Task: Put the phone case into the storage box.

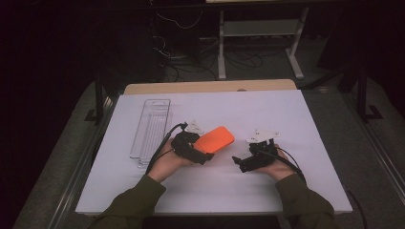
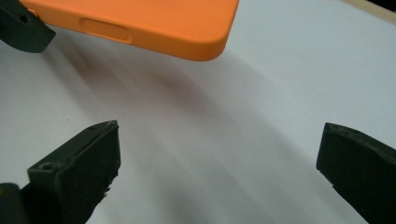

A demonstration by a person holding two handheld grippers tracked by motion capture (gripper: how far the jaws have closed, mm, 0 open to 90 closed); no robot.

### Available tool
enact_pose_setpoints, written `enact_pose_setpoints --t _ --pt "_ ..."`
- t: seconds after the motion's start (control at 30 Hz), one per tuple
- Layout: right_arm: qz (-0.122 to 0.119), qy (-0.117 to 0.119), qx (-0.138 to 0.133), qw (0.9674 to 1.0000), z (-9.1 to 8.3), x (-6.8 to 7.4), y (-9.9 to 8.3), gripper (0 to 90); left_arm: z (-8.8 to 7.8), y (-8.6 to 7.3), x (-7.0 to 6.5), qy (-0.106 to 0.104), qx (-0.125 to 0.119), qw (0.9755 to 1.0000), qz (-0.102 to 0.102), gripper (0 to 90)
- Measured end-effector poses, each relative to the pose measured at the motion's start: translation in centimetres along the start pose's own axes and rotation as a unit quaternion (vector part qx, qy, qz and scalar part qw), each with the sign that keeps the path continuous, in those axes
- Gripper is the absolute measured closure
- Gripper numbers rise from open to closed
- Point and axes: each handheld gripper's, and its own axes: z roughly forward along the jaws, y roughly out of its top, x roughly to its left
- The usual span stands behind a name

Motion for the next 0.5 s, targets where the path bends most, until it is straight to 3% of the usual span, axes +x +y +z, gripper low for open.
enact_pose_setpoints --t 0.3,0.5 --pt "-0.036 -0.020 -0.018 0.9990 -0.50 0.24 0.15 0.0 0.01 -0.06 0.03 0.002 -0.002 1.0000 0.001 15.5" --pt "-0.047 -0.022 -0.027 0.9983 -0.76 0.41 0.20 0.0 -0.01 -0.03 -0.04 0.004 0.004 1.0000 0.005 15.5"
